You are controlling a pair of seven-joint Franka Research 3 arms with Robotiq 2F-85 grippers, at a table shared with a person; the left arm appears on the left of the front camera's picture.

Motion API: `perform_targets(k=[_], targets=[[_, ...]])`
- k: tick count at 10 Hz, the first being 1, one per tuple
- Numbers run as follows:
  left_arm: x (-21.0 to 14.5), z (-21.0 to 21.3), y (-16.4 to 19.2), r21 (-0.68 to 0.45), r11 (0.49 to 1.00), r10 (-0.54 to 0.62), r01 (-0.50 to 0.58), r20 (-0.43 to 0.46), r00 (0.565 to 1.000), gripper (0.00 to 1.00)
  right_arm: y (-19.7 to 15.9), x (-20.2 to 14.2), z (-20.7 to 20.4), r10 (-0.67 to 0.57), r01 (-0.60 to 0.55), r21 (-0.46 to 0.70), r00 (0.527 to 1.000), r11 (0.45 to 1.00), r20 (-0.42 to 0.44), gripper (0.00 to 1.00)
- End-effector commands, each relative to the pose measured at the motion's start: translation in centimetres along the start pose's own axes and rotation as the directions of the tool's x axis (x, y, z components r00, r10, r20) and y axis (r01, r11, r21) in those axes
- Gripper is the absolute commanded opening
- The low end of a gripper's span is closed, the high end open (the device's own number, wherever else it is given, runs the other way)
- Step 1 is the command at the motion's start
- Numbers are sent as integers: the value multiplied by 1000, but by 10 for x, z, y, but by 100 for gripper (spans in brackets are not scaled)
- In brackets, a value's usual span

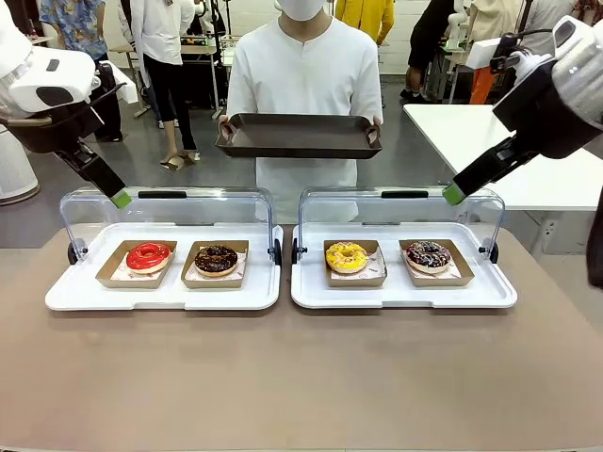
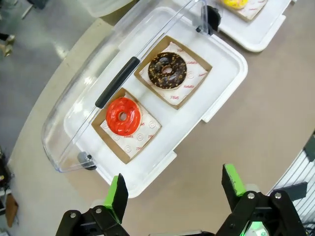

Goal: Provide the desired donut to the person.
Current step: Pick up and lift the Paper togo box containing the Donut pointed at by the person.

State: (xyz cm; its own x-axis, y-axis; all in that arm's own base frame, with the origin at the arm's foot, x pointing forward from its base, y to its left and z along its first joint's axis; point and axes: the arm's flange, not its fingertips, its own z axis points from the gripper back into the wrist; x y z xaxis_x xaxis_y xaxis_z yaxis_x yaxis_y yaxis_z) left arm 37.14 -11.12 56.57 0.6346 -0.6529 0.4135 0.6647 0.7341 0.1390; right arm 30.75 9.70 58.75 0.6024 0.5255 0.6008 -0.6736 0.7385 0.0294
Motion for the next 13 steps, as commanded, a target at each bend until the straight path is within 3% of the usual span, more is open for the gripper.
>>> perform_targets(k=[1, 2, 3, 5, 6, 8, 10, 13], targets=[[-7, 11, 47, -270, 956, -88, 113, 103, 991, 100, -68, -6, 26, -3, -41, 531, 997, 846, 82, 100], [-13, 11, 67, -410, 893, -125, 184, 167, 978, 100, -89, -16, 34, 25, -135, 631, 983, 764, 181, 100], [-20, 12, 90, -517, 821, -126, 244, 252, 959, 100, -109, -26, 39, 8, -187, 671, 966, 717, 260, 100], [-34, 9, 124, -587, 726, -103, 359, 423, 900, 100, -138, -41, 45, -31, -258, 682, 924, 684, 381, 100], [-42, 3, 143, -575, 715, -75, 398, 502, 862, 100, -156, -47, 45, -55, -257, 674, 913, 693, 404, 100], [-49, -10, 166, -617, 696, 10, 367, 520, 854, 100, -194, -52, 37, -122, -211, 689, 908, 693, 401, 100], [-55, -16, 179, -591, 730, 42, 342, 539, 841, 100, -221, -59, 23, -198, -96, 631, 904, 769, 379, 100], [-71, -14, 202, -583, 753, 82, 306, 543, 836, 100, -235, -72, 21, -178, -91, 607, 912, 790, 369, 100]])
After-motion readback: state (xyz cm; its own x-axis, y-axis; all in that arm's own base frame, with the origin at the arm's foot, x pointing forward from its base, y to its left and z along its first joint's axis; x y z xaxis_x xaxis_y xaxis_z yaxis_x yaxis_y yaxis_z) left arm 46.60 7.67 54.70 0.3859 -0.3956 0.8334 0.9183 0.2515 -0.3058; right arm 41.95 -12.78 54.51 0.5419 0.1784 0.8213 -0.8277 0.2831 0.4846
